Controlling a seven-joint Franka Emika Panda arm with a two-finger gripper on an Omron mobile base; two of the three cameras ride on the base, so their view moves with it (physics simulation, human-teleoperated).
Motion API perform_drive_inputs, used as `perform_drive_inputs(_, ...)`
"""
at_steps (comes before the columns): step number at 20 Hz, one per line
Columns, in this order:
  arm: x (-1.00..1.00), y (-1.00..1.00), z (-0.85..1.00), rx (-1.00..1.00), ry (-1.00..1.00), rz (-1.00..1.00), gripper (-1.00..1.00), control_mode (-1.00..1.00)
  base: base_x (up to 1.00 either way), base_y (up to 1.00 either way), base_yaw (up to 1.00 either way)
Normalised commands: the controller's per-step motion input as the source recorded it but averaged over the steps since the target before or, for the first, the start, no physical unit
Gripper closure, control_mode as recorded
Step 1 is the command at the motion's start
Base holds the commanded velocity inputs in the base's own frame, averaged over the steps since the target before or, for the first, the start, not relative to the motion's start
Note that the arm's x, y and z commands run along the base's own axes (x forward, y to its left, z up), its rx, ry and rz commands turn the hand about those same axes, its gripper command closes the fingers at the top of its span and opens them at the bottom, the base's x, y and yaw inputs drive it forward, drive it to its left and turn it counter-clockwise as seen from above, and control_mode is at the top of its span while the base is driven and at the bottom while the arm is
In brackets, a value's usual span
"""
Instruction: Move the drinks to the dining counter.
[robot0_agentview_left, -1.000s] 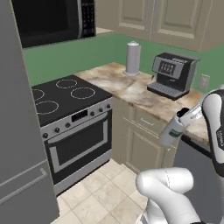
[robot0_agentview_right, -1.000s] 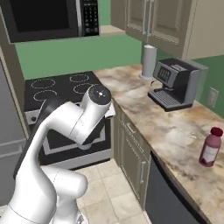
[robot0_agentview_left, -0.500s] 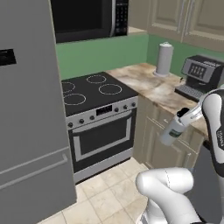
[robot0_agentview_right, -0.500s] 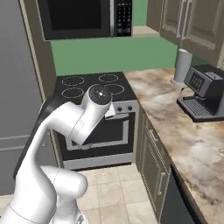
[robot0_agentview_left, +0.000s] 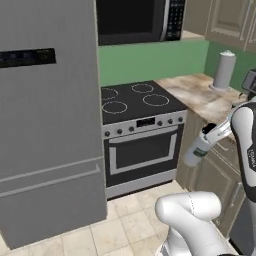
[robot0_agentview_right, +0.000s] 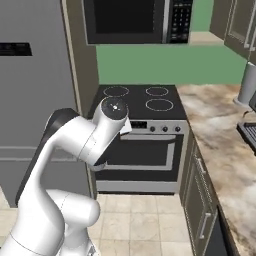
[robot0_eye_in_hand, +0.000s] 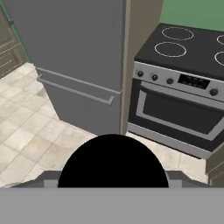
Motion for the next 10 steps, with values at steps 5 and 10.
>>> perform_drive_inputs(5, 0.0, 0.0, 0.0, 0.0, 0.0, 0.0, 1.0, 1.0, -0.31, 0.08, 0.36)
perform_drive_inputs(10, 0.0, 0.0, 0.0, 0.0, 0.0, 0.0, 1.0, 1.0, -0.31, 0.09, 0.36)
